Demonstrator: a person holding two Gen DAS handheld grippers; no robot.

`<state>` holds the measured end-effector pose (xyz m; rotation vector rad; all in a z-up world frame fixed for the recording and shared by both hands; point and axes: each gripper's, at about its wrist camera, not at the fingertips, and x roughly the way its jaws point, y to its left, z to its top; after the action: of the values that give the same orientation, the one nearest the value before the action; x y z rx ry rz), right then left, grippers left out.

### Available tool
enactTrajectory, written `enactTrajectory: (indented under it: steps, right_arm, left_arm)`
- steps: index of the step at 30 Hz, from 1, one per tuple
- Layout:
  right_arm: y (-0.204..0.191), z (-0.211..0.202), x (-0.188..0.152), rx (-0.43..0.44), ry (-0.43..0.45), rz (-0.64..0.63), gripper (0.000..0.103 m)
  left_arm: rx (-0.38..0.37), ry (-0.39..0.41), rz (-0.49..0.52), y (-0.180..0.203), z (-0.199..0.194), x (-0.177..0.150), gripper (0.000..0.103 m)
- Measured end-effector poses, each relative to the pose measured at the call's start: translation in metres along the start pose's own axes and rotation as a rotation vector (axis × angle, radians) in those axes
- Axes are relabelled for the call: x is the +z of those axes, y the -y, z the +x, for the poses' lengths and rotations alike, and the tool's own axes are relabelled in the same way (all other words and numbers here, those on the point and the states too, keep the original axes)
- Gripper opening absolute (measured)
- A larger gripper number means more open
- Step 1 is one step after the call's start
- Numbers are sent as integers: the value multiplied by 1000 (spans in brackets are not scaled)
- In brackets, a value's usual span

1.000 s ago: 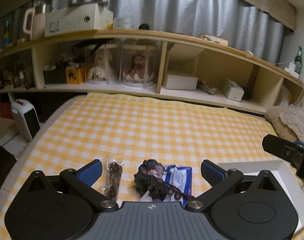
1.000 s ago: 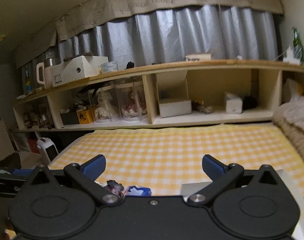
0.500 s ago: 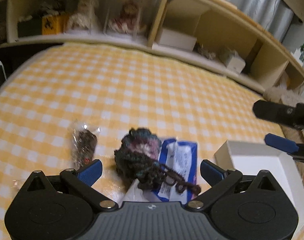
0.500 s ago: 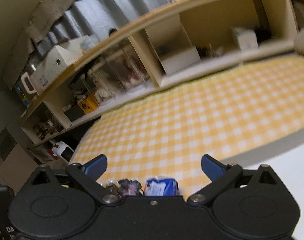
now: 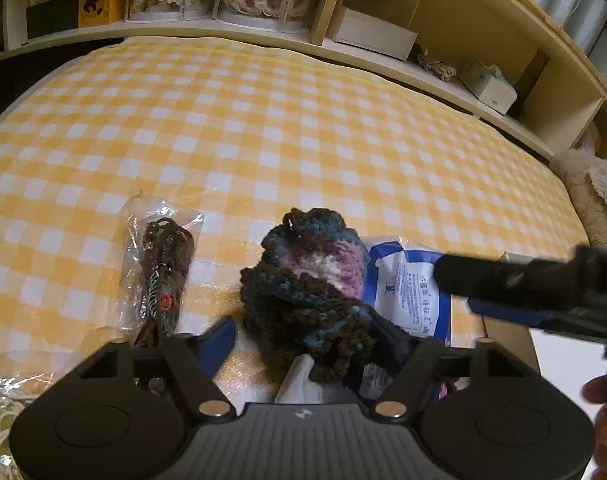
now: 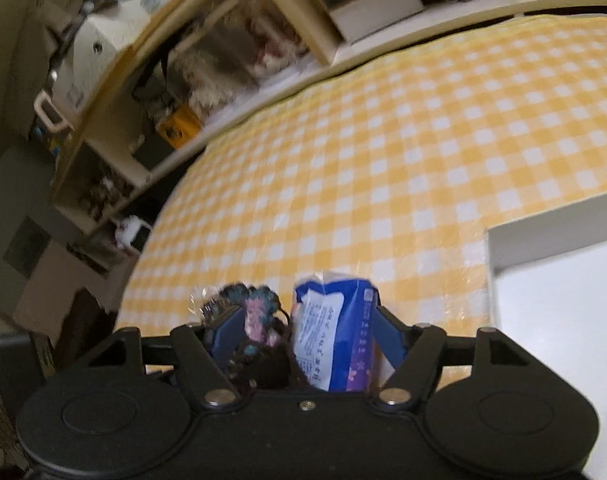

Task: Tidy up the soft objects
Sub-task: 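Grasp the knitted scrunchie with the left gripper while the right grasps the blue wipe pack, then lift the scrunchie and wipe pack and carry both toward the white box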

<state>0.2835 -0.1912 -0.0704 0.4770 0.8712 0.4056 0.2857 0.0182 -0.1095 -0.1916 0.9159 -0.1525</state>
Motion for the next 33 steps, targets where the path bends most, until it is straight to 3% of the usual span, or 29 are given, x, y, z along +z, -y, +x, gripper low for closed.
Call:
enactTrajectory:
  steps: [6, 7, 12, 18, 21, 23, 33]
  right_arm:
    - [2, 20, -4, -37, -50, 6, 70]
    - [2, 22, -4, -41, -57, 4, 70]
    - [3, 30, -10, -49, -89, -10, 64]
    - [0, 40, -16, -67, -129, -36, 53]
    - [1, 41, -18, -63, -136, -42, 37]
    - [1, 39, -16, -47, -129, -40, 26]
    - [-10, -2, 1, -42, -4, -128, 21]
  left_arm:
    - [1, -3, -11, -5, -4, 2, 46]
    - [7, 4, -15, -6, -8, 3, 40]
    - [45, 45, -53, -15, -27, 7, 37]
    - [55, 58, -107, -22, -36, 8, 36]
    - [49, 58, -113, -24, -39, 5, 35]
    - [36, 65, -113, -23, -42, 5, 35]
    - [-22, 90, -76, -9, -56, 3, 32]
